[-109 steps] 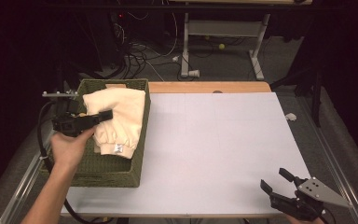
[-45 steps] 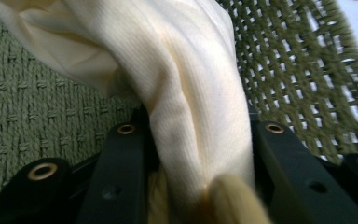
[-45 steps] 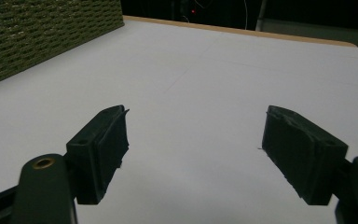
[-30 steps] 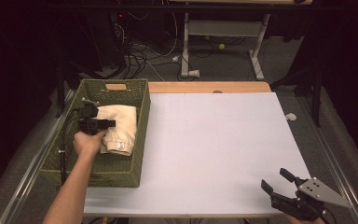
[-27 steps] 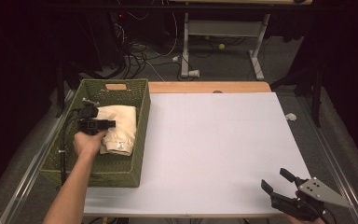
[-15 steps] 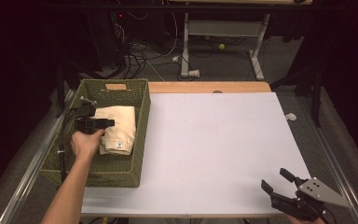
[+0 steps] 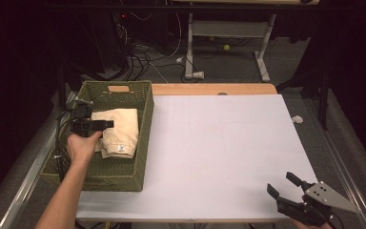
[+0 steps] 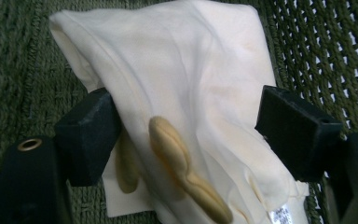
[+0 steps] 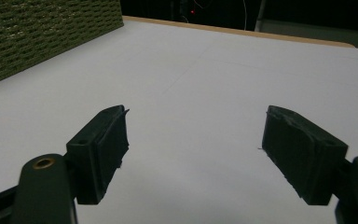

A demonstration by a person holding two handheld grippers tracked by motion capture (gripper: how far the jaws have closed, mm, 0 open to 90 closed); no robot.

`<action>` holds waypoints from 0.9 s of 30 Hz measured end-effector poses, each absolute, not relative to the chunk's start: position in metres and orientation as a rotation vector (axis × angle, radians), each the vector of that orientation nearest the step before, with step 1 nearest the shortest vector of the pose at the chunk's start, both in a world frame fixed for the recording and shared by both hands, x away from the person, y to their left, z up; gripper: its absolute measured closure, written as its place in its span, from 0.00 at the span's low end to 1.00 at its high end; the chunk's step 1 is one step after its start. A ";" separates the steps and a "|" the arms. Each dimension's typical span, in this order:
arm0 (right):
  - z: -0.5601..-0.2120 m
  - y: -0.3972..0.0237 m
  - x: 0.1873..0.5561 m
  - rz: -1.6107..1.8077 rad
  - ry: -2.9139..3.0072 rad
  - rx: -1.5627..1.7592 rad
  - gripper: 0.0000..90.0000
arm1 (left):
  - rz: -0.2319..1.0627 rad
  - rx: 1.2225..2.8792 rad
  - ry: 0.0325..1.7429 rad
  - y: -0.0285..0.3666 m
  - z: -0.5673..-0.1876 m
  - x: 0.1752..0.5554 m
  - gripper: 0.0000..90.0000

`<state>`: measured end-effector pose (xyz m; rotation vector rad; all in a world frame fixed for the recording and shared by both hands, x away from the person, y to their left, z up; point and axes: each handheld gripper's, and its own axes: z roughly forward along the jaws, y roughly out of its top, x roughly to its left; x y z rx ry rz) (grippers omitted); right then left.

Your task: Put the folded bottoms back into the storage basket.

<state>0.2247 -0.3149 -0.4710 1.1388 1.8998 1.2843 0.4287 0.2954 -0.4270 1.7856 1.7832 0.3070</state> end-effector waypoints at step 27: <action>-0.471 -0.315 0.225 1.286 1.896 1.148 0.26 | 0.357 1.810 1.591 0.293 -0.399 0.392 0.23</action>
